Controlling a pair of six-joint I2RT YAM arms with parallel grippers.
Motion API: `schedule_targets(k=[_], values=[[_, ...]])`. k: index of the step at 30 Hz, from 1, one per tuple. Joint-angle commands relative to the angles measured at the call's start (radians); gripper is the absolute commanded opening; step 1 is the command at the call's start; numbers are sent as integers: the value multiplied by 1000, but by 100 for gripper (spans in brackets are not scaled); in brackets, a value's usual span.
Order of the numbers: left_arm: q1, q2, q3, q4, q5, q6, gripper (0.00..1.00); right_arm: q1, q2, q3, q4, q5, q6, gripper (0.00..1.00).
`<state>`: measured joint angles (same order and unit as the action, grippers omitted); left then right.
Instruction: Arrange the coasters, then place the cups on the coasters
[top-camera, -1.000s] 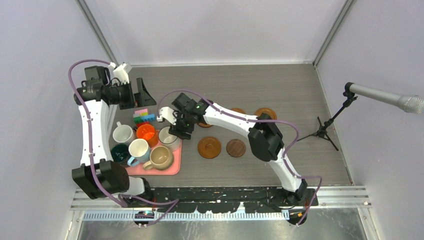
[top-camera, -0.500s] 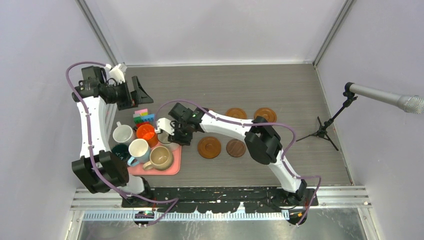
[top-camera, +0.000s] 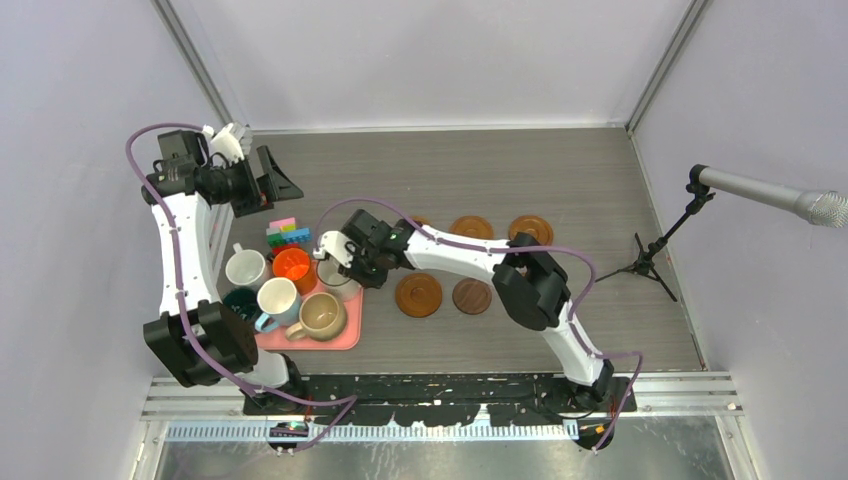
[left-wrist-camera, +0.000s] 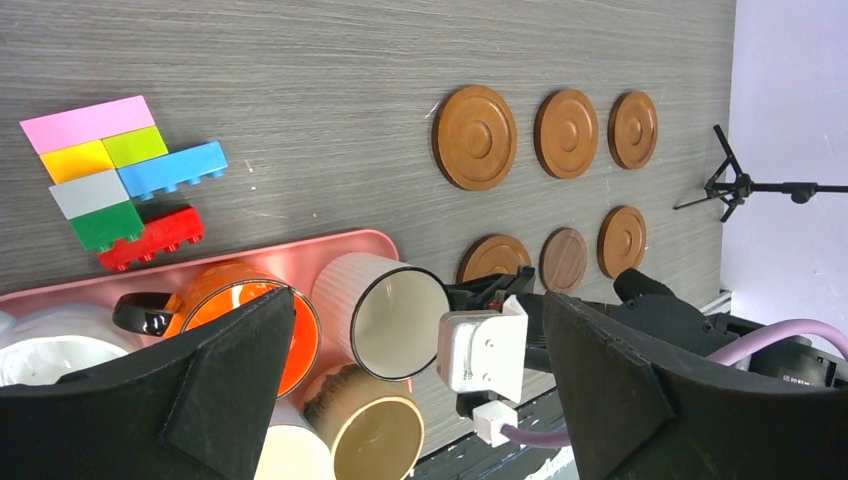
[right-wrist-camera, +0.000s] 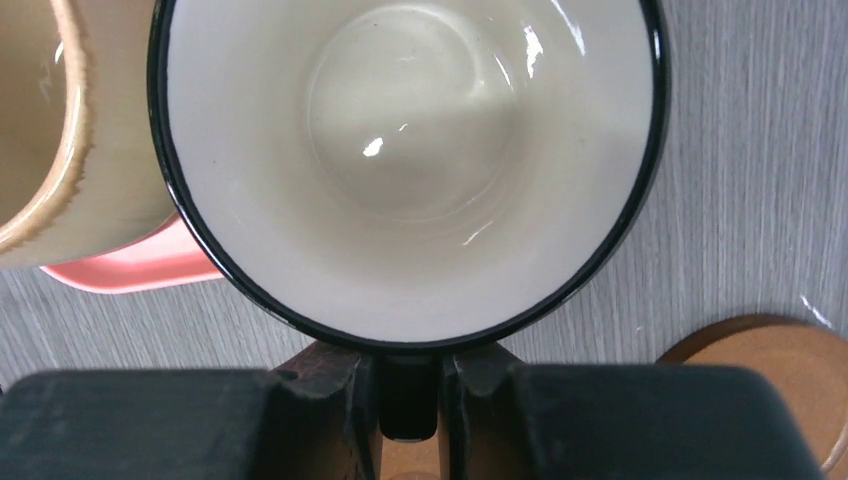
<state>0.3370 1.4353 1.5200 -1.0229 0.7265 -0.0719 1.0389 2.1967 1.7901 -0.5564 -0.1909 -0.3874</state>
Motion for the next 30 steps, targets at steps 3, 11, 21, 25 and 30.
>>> schedule_targets(k=[3, 11, 21, 25, 30], values=[[10, -20, 22, 43, 0, -24, 96, 1, -175, -50, 162, 142, 166, 1], [10, -33, 16, 52, -16, -36, 96, -86, -290, -133, 257, 355, 364, 0], [9, -46, -29, 87, -12, -71, 95, -253, -400, -351, 354, 388, 478, 0], [8, -43, -40, 105, -12, -88, 97, -262, -407, -392, 382, 394, 476, 0], [10, -42, -49, 109, -15, -91, 99, -261, -390, -405, 404, 391, 481, 0]])
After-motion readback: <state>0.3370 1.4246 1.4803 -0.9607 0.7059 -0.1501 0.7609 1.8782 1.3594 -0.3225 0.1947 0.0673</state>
